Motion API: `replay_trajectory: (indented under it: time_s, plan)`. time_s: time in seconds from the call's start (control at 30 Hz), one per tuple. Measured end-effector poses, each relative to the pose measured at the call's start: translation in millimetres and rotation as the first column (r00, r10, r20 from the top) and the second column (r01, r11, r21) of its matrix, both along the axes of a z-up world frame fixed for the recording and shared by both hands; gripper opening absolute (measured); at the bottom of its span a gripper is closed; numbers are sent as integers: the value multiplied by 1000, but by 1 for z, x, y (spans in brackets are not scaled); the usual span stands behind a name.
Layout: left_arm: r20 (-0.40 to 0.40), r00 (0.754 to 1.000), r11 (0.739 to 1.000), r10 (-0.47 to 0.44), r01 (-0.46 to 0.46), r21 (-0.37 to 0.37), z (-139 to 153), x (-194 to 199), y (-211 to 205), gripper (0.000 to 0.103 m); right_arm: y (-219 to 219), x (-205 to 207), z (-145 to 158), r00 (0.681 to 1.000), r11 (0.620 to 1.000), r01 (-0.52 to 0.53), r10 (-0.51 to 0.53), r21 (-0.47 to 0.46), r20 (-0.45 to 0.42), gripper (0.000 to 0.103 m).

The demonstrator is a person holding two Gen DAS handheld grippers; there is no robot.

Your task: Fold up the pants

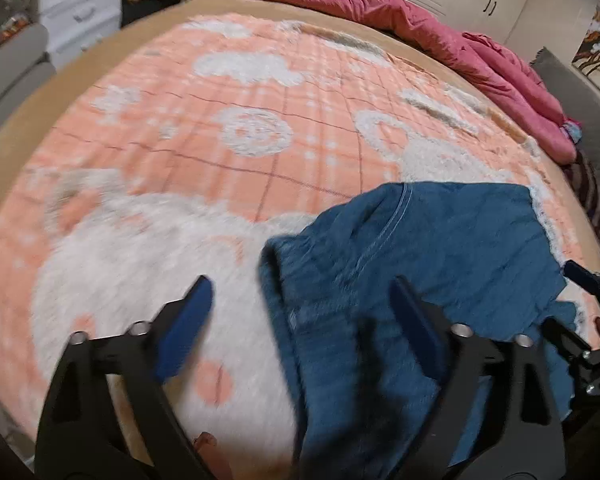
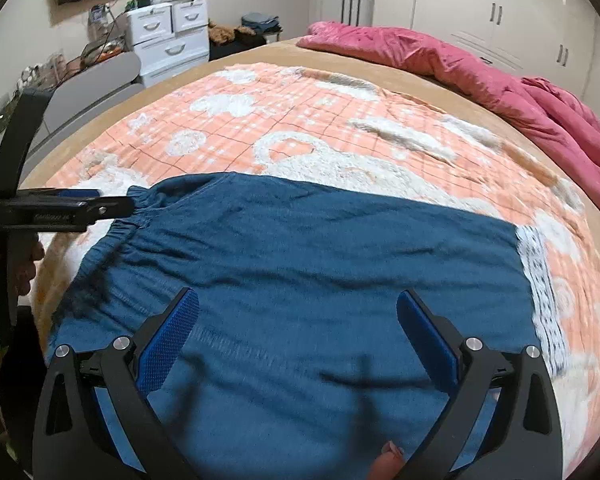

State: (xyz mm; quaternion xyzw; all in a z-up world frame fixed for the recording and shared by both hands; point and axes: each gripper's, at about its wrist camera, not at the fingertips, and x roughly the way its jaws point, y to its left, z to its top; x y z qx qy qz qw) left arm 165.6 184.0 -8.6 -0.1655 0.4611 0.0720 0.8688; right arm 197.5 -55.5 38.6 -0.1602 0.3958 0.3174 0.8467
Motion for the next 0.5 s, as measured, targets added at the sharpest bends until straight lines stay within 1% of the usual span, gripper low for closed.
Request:
replay_trajectory:
  time_s: [0.07,0.17,0.2,0.27,0.33,0.4,0.5]
  plan:
    - [-20,1000,1000,1,0,6,-7,10,3,65,4,11,-3,1000,1000,-16,16,-3,-17,99]
    - [-24,1000,1000,6,-6,-21,-18,16,5,54,12,28,-6,998,998,-55,54,-8,-30,99]
    - [-16,1000,1000,10,-10,-29,-21,16,5,53,15,34,-7,997,998,-69,69,-12,-31,99]
    - [8,1000,999,20,-19,-39,-22,16,7,32,23,45,-9,993,993,-111,110,-27,-36,99]
    - [43,999,998,23,-20,-54,-22,16,8,28,32,58,-11,987,987,-156,154,-46,-40,99]
    - [71,997,999,10,-7,-46,-19,13,6,24,38,71,-14,982,982,-185,183,-47,-46,99]
    - [124,992,999,-13,17,-27,-12,6,2,23,49,90,-18,970,969,-241,237,-61,-59,99]
